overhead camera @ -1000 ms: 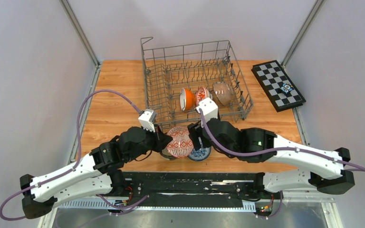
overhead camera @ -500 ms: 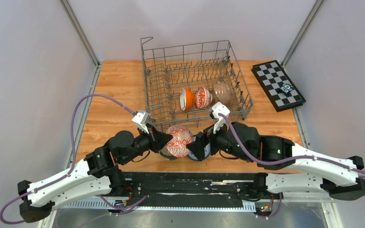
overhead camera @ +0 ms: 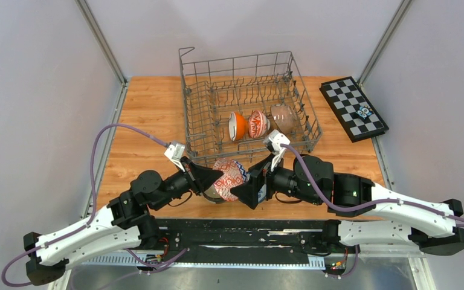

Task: Load the bowls into the dish rack
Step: Pick up the bowl from the center of the board, then place the bowl in the dish rack.

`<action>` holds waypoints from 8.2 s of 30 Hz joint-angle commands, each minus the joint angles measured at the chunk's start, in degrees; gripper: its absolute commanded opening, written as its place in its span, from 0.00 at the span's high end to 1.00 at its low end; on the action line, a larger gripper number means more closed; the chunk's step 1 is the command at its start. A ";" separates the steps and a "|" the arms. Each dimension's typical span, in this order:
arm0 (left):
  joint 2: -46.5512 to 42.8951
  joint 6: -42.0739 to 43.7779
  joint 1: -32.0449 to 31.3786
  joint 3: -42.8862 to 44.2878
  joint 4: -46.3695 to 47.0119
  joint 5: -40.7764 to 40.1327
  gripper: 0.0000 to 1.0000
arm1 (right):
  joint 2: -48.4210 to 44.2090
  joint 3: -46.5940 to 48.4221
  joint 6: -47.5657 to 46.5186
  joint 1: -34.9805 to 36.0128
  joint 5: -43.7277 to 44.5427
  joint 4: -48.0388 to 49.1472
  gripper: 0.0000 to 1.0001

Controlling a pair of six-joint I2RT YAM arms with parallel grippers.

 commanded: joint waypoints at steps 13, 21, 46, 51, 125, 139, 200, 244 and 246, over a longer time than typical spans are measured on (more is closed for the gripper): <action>-3.41 -3.22 0.59 -2.94 11.70 1.75 1.00 | -2.14 -3.57 2.94 0.59 -4.26 5.56 0.03; -3.24 -3.96 0.66 -3.88 13.57 1.72 1.00 | -3.96 -4.84 3.75 0.59 -5.60 7.98 0.08; -2.42 -5.25 0.83 -5.59 18.98 2.19 1.00 | -3.66 -5.88 5.41 0.64 -5.81 12.98 0.15; -2.34 -5.30 0.82 -5.60 19.50 2.09 1.00 | -2.86 -5.34 5.35 0.62 -6.32 13.41 0.27; -8.25 21.98 0.80 18.48 -36.37 -15.04 0.11 | 34.17 30.49 -16.94 -53.45 -16.70 2.89 0.98; -3.45 27.95 0.81 15.50 -36.05 -15.87 0.12 | 56.19 52.35 -24.79 -64.12 -20.13 -1.55 0.98; 0.44 28.35 0.93 13.58 -36.27 -17.09 0.12 | 83.16 69.43 -42.42 -66.44 -16.83 -7.50 0.21; -0.52 28.10 1.03 13.55 -36.41 -16.55 0.11 | 66.14 52.81 -31.50 -63.66 -15.48 2.97 0.31; -0.60 28.19 0.95 13.56 -36.47 -16.38 0.11 | 62.78 49.45 -30.28 -63.18 -16.55 3.09 0.31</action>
